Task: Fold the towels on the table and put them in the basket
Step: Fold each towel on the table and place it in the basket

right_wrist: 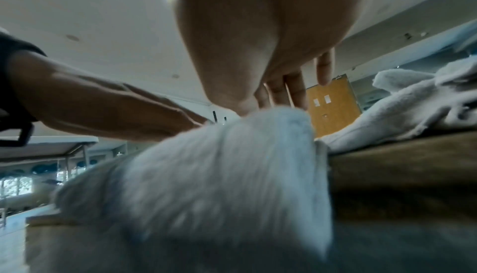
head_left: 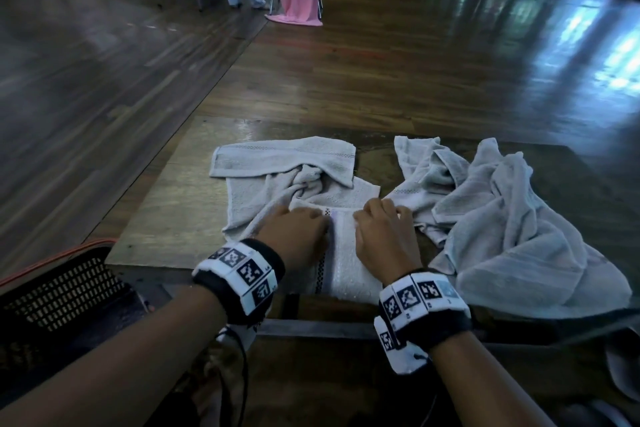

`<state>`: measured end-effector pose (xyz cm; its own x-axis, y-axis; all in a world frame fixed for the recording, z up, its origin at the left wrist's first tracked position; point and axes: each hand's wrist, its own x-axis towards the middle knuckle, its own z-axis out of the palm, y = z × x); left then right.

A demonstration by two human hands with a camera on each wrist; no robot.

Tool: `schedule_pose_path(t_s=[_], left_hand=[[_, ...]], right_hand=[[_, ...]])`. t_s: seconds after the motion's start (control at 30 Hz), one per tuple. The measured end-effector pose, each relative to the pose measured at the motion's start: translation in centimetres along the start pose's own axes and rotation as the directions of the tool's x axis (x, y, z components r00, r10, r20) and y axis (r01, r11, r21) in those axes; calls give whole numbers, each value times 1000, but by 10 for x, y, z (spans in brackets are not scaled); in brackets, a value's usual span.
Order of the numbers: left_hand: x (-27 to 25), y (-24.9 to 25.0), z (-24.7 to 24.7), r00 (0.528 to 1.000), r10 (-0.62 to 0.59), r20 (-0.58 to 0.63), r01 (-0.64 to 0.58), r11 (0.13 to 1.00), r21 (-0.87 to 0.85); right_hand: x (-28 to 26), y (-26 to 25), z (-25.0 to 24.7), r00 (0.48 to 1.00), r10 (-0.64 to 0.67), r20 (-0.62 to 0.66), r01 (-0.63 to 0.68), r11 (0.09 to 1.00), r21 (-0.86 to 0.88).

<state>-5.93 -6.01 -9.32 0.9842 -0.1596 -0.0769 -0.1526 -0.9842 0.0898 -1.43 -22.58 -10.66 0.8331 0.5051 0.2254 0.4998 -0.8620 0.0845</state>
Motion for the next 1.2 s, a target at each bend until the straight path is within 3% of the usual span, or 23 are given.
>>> schedule_pose_path(t_s=[0.07, 0.13, 0.27, 0.43, 0.53, 0.63, 0.7, 0.77, 0.87, 1.07, 1.2], left_hand=[[-6, 1, 16, 993, -61, 105, 69, 995, -77], [-7, 1, 28, 985, -115, 126, 130, 984, -123], [4, -5, 42, 990, -135, 31, 138, 981, -137], [1, -32, 42, 991, -129, 39, 130, 991, -21], [-7, -46, 33, 982, -187, 11, 187, 982, -2], [-14, -53, 21, 958, -262, -116, 243, 957, -158], [-17, -55, 14, 927, -343, -150, 296, 917, -269], [-18, -56, 10, 911, -409, -43, 374, 868, -327], [-11, -53, 10, 908, -402, 121, 420, 860, -291], [4, -44, 1, 895, -380, 234, 445, 798, -406], [2, -40, -6, 904, -376, 203, 424, 736, -528]], right_hand=[[-11, -8, 5, 998, 26, 66, -29, 999, 42], [-19, -15, 17, 983, 78, 165, -97, 989, 112], [-22, -16, 39, 976, 106, 191, -145, 968, 206], [-23, 2, 43, 968, 112, 225, -169, 953, 251], [-26, 20, 32, 966, 212, 149, -241, 948, 210], [-26, 42, 21, 929, 336, 156, -368, 888, 277], [-21, 53, 15, 877, 364, 315, -465, 809, 359], [-15, 57, 13, 834, 301, 462, -505, 752, 423], [-7, 50, 15, 833, 226, 505, -500, 699, 512], [2, 38, 18, 808, 222, 546, -560, 579, 592], [1, 42, 17, 800, 223, 557, -585, 498, 640]])
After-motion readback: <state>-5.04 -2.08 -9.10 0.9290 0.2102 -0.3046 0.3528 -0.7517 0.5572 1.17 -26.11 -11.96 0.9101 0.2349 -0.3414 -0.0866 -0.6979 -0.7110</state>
